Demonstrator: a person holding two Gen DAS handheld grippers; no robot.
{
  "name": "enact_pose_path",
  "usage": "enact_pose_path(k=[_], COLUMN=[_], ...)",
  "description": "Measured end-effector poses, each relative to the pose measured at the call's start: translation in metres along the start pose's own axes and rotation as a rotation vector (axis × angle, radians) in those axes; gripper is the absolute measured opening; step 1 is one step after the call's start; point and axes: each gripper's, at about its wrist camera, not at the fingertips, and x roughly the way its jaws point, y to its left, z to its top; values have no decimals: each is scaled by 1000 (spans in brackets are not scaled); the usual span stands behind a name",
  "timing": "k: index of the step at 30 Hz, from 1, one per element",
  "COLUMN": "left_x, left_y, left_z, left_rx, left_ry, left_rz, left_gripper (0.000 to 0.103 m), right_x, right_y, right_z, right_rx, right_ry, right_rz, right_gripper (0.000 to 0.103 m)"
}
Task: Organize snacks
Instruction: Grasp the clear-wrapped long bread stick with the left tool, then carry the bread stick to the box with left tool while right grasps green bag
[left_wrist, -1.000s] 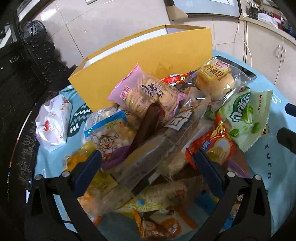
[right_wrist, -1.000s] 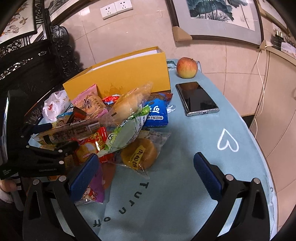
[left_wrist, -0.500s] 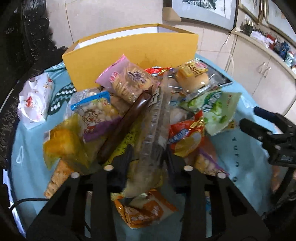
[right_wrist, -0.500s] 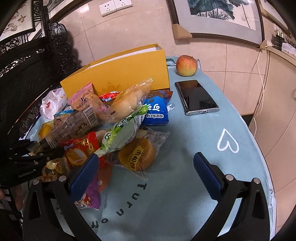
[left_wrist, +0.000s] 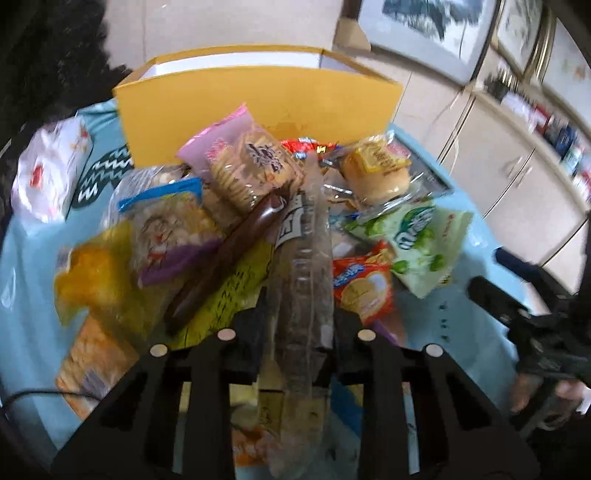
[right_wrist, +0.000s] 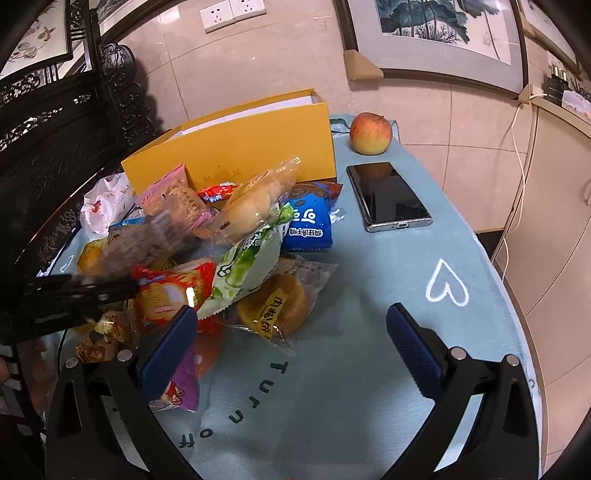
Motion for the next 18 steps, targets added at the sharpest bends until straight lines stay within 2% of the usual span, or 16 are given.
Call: enact_pose_path(k=[3, 6, 9, 11, 14, 16, 18], left_x=[-27, -47, -51, -50, -49, -48, -44], left_y=[11, 11, 14, 15, 19, 22, 25], left_z=[-6, -8, -9, -11, -15, -17, -18], left_rx=[-56, -59, -75, -80, -90, -94, -101], left_ry=[-66, -121, -130, -129, -126, -129, -127], left_rz=[-69, -75, -85, -84, -98, -103, -105], left_gripper=[28, 28, 28, 28, 28, 28, 29], right_x=[1, 2, 9, 11, 20, 34, 52], right_y=[-2, -1, -2, -2, 8, 21, 28], right_z=[3, 6, 12, 17, 29, 34, 37], right_rx=[-20, -81, -104, -91, -122, -171, -187], right_ry=[16, 38, 77, 70, 71, 109, 168], right_rz=[9, 29, 38, 48, 16, 18, 49], right_gripper=[102, 102, 102, 102, 102, 91, 72])
